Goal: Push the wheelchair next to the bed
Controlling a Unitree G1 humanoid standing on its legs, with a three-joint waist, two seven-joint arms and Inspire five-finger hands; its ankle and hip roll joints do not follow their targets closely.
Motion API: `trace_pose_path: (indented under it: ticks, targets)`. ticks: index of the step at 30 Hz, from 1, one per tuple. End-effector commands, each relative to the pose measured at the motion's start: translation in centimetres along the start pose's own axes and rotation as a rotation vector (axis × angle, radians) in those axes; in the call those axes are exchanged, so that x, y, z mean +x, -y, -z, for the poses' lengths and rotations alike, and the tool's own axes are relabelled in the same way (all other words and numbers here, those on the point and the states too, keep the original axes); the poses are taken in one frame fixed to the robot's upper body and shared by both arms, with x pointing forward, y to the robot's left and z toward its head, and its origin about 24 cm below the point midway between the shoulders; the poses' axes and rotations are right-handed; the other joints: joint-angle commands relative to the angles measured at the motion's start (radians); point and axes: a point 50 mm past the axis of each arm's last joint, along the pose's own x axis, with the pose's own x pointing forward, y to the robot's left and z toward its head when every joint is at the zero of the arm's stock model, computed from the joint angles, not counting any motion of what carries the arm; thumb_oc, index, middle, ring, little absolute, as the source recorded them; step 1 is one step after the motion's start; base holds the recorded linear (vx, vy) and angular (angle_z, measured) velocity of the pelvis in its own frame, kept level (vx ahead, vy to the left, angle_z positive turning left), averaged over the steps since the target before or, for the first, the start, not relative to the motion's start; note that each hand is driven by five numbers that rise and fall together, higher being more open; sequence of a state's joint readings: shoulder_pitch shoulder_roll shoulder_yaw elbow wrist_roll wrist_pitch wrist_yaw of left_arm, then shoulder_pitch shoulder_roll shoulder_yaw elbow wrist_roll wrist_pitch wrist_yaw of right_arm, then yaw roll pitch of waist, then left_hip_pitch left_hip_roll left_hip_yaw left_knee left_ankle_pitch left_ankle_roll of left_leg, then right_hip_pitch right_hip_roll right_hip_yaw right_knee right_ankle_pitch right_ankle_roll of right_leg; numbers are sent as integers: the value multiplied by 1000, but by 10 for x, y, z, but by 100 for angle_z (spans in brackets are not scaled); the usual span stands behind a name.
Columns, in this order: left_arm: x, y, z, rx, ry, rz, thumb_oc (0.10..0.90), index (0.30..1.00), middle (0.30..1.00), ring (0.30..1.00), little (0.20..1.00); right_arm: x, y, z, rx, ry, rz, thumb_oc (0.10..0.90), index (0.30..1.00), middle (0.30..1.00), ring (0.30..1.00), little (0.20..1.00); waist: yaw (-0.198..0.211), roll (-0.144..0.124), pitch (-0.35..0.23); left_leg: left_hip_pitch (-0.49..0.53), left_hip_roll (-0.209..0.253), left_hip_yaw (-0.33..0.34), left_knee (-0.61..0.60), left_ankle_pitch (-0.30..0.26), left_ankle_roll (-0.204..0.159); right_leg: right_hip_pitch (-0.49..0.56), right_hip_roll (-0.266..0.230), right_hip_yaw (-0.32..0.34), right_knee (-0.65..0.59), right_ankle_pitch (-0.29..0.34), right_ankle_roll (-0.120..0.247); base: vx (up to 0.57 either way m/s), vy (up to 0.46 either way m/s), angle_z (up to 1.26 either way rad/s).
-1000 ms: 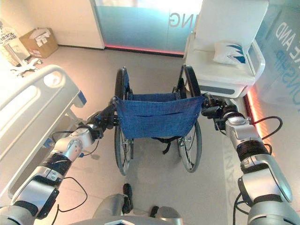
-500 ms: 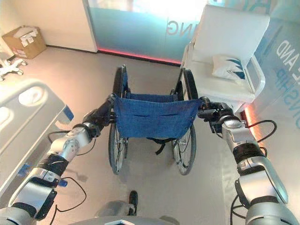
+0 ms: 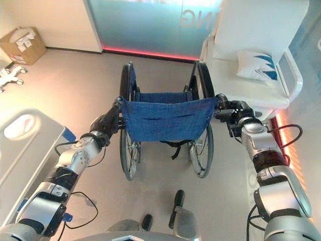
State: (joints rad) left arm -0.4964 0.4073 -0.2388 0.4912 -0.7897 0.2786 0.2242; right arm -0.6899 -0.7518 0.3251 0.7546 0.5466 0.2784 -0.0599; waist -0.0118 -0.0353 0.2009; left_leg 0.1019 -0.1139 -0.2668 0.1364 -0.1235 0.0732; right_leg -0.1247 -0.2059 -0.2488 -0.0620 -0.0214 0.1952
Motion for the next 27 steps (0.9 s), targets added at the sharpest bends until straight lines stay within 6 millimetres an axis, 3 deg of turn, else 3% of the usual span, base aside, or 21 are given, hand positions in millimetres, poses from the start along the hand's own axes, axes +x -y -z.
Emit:
trace_pose_path:
  ticks: [1,5,6,7,8,10,11,14,15,19,20,21,23,25,27]
  targets:
    - [-4,21,4,92,71,105,400,300,300,300,300,-4,-39,-100,18,364,-234,400,300,300,300,300,60,-18,-76,47,-8,270,24,-130,-16,-80,-6,48,139,204,-9,262,-329,100]
    - [-4,19,8,56,58,83,400,300,300,300,300,-2,-38,-98,-2,346,-227,400,300,300,300,300,52,-19,-100,57,28,296,85,-148,-47,-50,1,38,198,156,-26,271,-353,108]
    - [-4,17,7,35,57,64,400,300,300,300,300,-2,-43,-97,-22,338,-225,400,300,300,300,300,40,-5,-112,73,76,309,144,-96,-81,-33,31,32,224,106,-55,235,-340,84]
    - [-4,16,6,31,60,56,400,300,300,300,300,-2,-44,-97,-24,337,-226,400,300,300,300,300,36,-6,-117,71,80,309,154,-73,-88,-32,32,29,222,102,-61,319,-495,76]
    - [-5,16,5,7,66,42,400,300,300,300,300,-3,-48,-97,-36,335,-225,400,300,300,300,300,29,7,-122,54,109,320,265,30,-128,-4,65,22,227,62,-98,186,-339,37]
    - [-6,16,2,-6,83,30,400,300,300,300,300,-3,-48,-96,-49,338,-219,400,300,300,300,300,25,-1,-121,1,110,345,399,103,-147,28,75,17,221,37,-131,172,-350,8]
    - [-6,17,0,-12,93,26,400,300,300,300,300,-3,-48,-96,-57,338,-213,400,300,300,300,300,26,-2,-112,-51,118,364,519,114,-155,57,84,8,221,15,-153,150,-309,0]
    - [-6,21,-3,-20,107,24,400,300,300,300,300,-4,-45,-95,-62,340,-192,400,300,300,300,300,26,-14,-99,-142,147,402,607,129,-160,100,88,-12,220,-14,-177,148,-233,6]
    - [-4,23,-4,-9,114,28,400,300,300,300,300,-3,-40,-97,-57,339,-172,400,300,300,300,300,38,-13,-79,-187,177,430,559,101,-148,145,97,-29,221,-35,-178,199,-158,32]
    - [-3,20,-7,4,125,14,400,300,300,300,300,-2,-36,-106,-61,345,-155,400,300,300,300,300,65,0,-63,-183,173,484,304,117,-139,204,126,-49,217,-71,-165,250,-96,22]
    - [-2,18,-6,3,127,2,400,300,300,300,300,-1,-34,-111,-53,347,-144,400,300,300,300,300,88,8,-63,-219,152,508,159,149,-141,249,155,-52,199,-88,-163,344,-70,-3]
    - [-2,18,-6,1,128,0,400,300,300,300,300,-1,-34,-112,-51,347,-142,400,300,300,300,300,92,8,-64,-225,146,510,143,154,-141,257,159,-51,195,-90,-163,492,-65,0]
    - [-3,15,-3,-15,133,-17,400,300,300,300,300,-1,-32,-109,-51,342,-135,400,300,300,300,300,117,23,-77,-291,146,525,-45,228,-159,335,203,-32,169,-128,-157,455,-26,-4]
    - [-6,10,0,-28,128,-24,400,300,300,300,300,-1,-27,-102,-55,333,-139,400,300,300,300,300,137,18,-88,-297,140,530,-128,289,-169,383,215,-17,154,-158,-159,436,-27,-24]
    - [-8,5,0,-41,123,-32,400,300,300,300,300,-1,-24,-99,-58,331,-153,400,300,300,300,300,153,17,-94,-312,144,544,-96,288,-148,394,221,-19,162,-174,-167,346,-10,-39]
